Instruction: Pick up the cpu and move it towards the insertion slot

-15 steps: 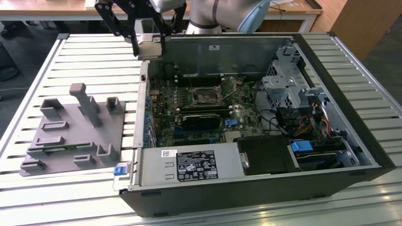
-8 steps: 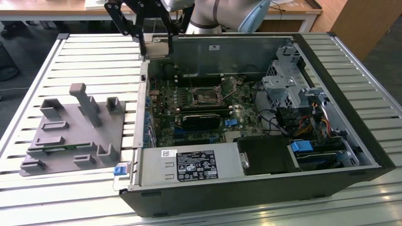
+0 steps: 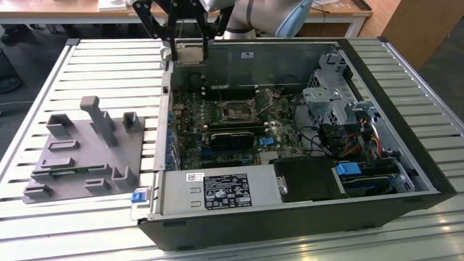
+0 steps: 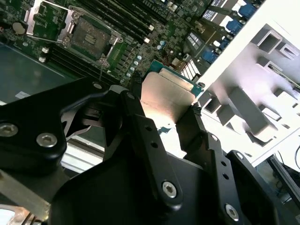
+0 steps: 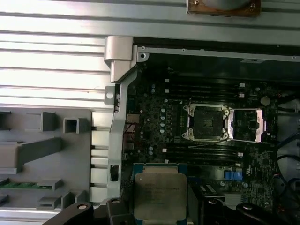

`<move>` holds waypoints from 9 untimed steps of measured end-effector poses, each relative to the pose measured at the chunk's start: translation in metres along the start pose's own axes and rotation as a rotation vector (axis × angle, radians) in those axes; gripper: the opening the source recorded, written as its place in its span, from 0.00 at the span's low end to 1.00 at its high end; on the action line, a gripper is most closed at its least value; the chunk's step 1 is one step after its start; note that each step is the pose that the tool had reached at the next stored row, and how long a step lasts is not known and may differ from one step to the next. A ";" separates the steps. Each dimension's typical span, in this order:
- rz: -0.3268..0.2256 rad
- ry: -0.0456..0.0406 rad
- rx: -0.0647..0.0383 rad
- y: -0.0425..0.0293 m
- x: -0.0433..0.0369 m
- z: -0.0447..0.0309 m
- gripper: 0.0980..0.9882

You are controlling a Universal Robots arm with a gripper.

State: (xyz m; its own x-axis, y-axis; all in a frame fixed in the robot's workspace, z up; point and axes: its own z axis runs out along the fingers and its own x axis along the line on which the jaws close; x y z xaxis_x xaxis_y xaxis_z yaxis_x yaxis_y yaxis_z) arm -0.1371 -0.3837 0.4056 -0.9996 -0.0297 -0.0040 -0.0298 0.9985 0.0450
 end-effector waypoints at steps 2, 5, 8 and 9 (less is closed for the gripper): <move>0.000 -0.0001 0.000 0.0029 -0.0035 0.0003 0.50; 0.000 0.0000 0.000 0.0075 -0.0078 0.0005 0.50; 0.000 0.0000 0.000 0.0118 -0.0132 0.0009 0.50; 0.000 0.0000 0.000 0.0131 -0.0153 0.0010 0.50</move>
State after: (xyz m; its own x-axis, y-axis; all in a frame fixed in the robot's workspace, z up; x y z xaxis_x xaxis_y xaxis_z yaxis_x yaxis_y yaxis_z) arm -0.1223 -0.3701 0.4052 -0.9996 -0.0296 -0.0040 -0.0298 0.9985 0.0450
